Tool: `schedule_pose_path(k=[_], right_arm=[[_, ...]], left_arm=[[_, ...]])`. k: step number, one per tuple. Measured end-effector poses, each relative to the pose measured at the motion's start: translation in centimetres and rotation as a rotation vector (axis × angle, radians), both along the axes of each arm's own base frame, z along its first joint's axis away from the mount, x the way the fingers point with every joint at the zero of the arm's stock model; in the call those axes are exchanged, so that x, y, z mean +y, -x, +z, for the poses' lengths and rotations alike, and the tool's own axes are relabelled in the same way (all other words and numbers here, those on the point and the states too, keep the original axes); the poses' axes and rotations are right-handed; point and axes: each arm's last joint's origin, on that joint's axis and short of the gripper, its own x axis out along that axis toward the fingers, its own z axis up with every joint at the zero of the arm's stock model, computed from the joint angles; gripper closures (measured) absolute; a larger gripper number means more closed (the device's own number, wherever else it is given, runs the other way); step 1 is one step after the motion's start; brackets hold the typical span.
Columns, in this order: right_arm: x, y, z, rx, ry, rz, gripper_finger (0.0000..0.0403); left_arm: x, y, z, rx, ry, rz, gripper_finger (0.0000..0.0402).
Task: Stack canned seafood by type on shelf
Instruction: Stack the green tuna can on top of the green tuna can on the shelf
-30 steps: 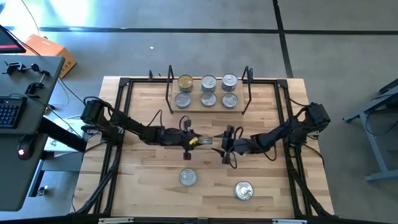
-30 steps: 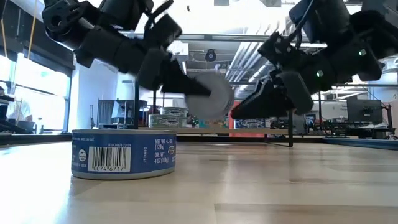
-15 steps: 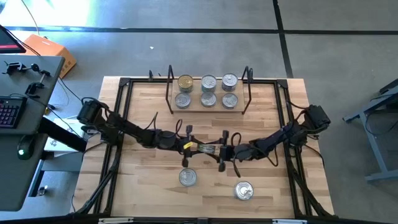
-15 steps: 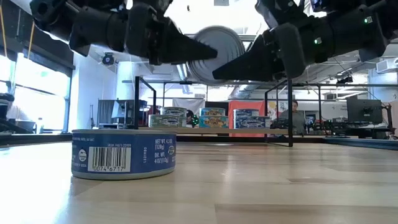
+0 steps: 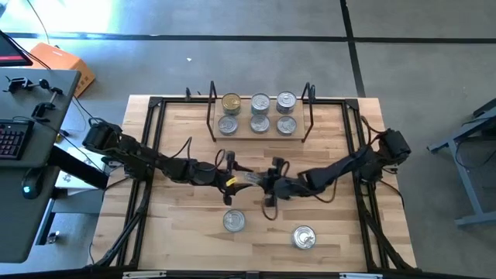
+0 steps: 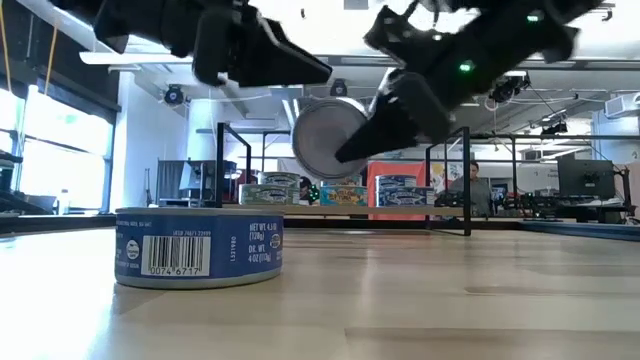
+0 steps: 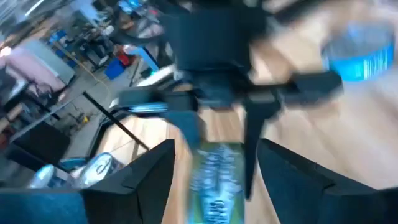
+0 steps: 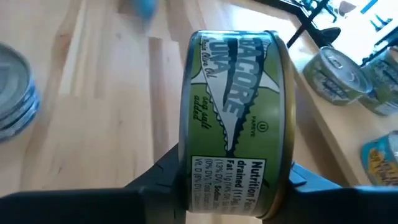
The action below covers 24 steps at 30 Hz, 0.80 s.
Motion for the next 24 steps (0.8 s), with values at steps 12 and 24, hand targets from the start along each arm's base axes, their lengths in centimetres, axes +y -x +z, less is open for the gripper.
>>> schedule_pose_path(k=[12, 24], right_arm=[[-2.3, -1.3, 1.0, 0.009, -0.019, -0.021, 0.0286], [-2.2, -1.3, 1.0, 0.010, -0.015, 0.000, 0.0286]], left_arm=[[0.4, -0.8, 0.4, 0.133, -0.177, 0.113, 0.0196], [1.6, -1.0, 0.2, 0.146, -0.119, 0.127, 0.0203]])
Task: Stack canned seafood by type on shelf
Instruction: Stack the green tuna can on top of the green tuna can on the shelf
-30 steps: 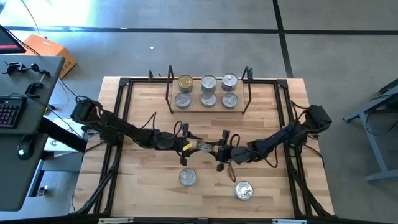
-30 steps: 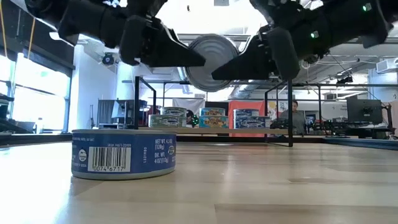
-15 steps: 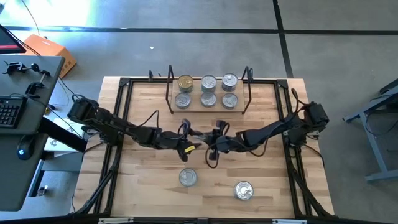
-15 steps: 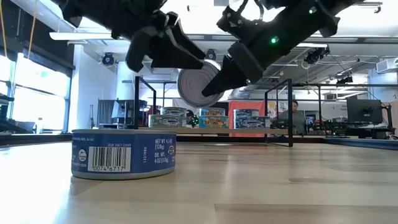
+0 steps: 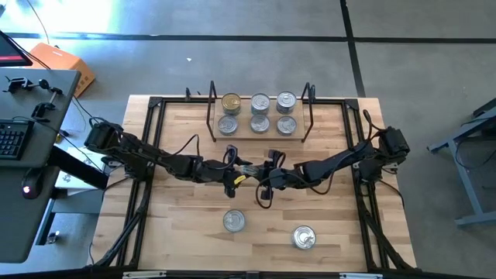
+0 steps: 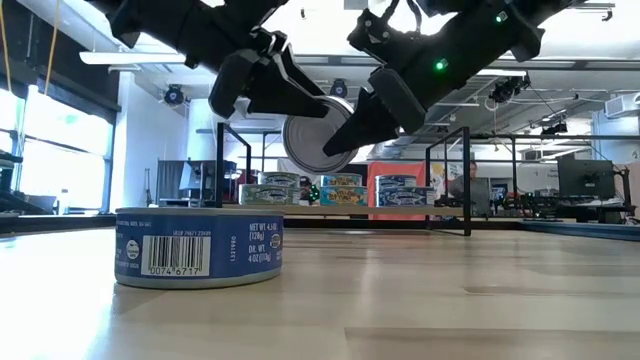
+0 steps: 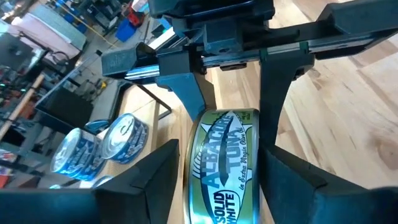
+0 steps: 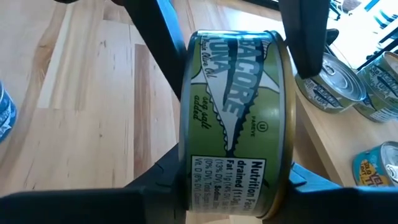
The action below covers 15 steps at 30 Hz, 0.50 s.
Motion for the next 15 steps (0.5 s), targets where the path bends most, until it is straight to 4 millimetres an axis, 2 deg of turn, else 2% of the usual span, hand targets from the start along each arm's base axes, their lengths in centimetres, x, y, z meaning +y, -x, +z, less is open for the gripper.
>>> schedule_pose_path(k=[5, 10, 15], right_arm=[[0.04, -0.01, 0.01, -0.001, -0.002, 0.005, 0.0286], [0.04, 0.04, -0.06, 0.011, 0.006, 0.015, 0.0282], [-0.21, 0.78, -0.27, 0.102, 0.030, -0.001, 0.0204]], left_arm=[[0.08, -0.05, -0.01, 0.000, 0.018, -0.020, 0.0213], [-0.01, -0.04, -0.04, 0.006, 0.014, -0.045, 0.0280], [-0.31, 0.27, -0.27, 0.038, -0.081, 0.035, 0.0280]])
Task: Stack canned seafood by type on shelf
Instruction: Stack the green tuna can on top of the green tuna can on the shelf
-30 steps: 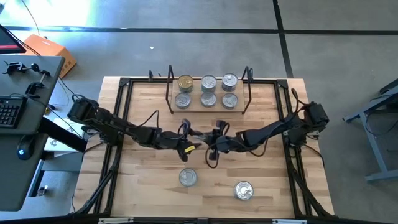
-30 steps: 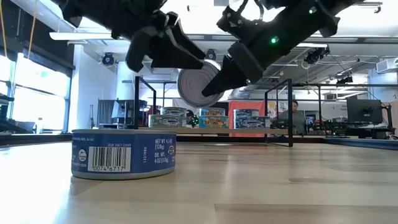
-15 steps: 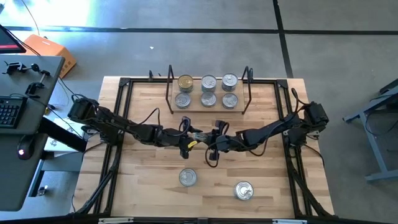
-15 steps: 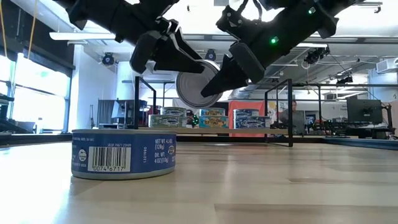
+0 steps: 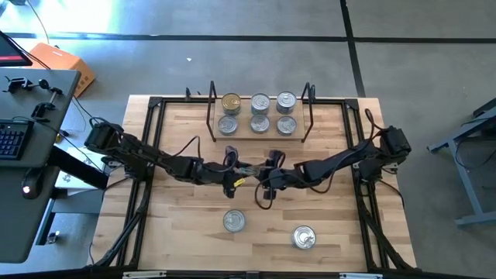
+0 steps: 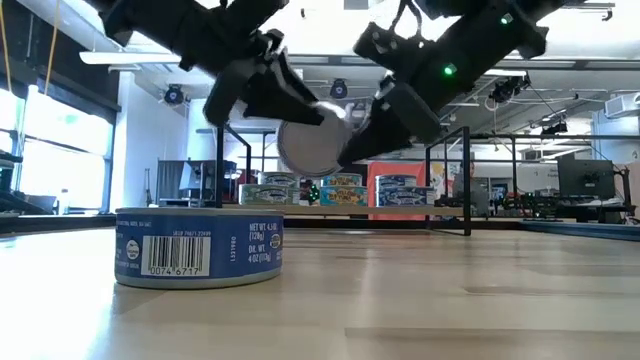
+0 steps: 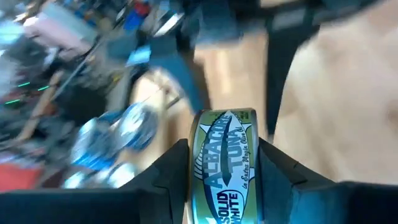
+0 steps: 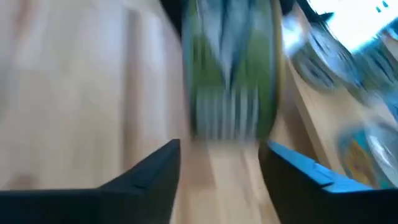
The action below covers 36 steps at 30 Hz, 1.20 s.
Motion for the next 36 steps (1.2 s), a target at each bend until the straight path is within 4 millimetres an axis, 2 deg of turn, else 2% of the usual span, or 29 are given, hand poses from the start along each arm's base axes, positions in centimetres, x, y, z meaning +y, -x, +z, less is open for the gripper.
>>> schedule_pose_path(k=[3, 8, 16, 21, 25, 31, 36], right_arm=[[-0.4, 1.2, 0.1, 0.049, 0.001, -0.129, 0.0175], [-0.8, 2.5, 0.5, 0.049, 0.044, -0.318, 0.0166], [-0.3, 2.8, 0.4, 0.034, 0.052, -0.344, 0.0164], [0.0, 2.9, 0.4, 0.033, 0.052, -0.335, 0.0163], [0.0, 2.9, 0.4, 0.033, 0.051, -0.335, 0.0163], [0.0, 2.9, 0.4, 0.033, 0.053, -0.334, 0.0163], [0.0, 2.9, 0.4, 0.033, 0.053, -0.334, 0.0163]], left_arm=[[0.2, 0.5, 0.1, 0.040, -0.129, 0.105, 0.0280], [2.1, 0.9, 0.3, 0.109, -0.360, 0.350, 0.0280], [9.0, 0.7, 0.0, 0.181, -0.338, 0.470, 0.0280], [11.8, 1.1, -0.1, 0.236, -0.360, 0.504, 0.0280], [12.9, 1.4, -0.3, 0.273, -0.353, 0.509, 0.0277], [13.3, 1.8, -0.9, 0.310, -0.297, 0.504, 0.0208], [13.3, 1.9, -1.1, 0.294, -0.240, 0.499, 0.0186]])
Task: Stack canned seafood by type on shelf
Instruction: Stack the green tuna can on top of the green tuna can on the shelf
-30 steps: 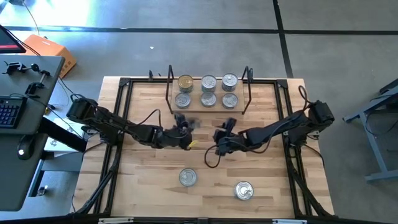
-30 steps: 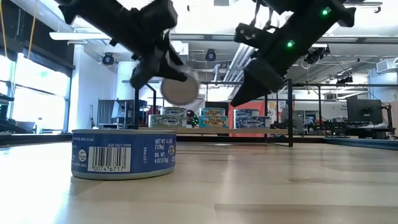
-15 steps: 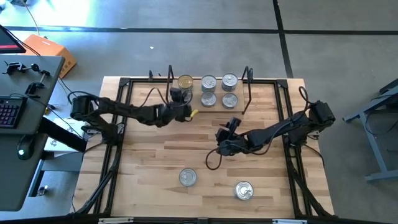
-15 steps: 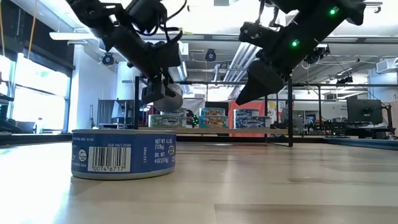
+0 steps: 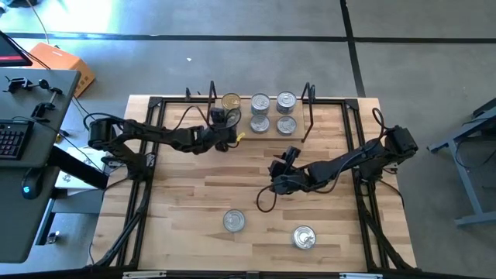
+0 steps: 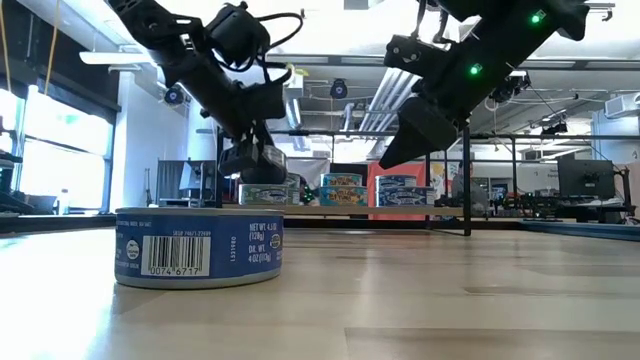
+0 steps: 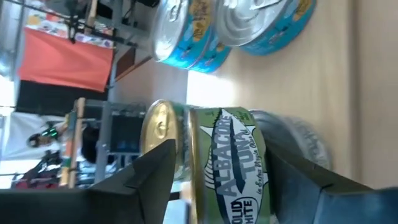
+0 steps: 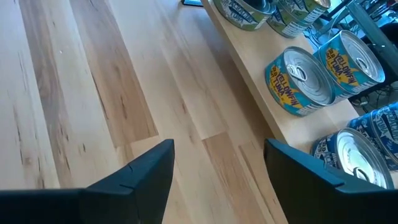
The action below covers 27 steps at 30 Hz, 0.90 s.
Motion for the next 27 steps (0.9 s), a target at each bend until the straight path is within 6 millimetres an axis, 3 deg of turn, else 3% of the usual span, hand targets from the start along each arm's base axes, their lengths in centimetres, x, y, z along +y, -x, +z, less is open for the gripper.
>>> schedule_pose_path(k=[19, 27], right_arm=[[0.0, 0.0, 0.0, 0.002, -0.007, 0.005, 0.0162], [0.0, 0.0, 0.0, 0.002, -0.006, 0.012, 0.0162]], left_arm=[[0.0, -0.1, -0.1, -0.007, 0.040, -0.045, 0.0091], [0.6, 0.6, 1.0, -0.078, 0.103, -0.026, 0.0068]])
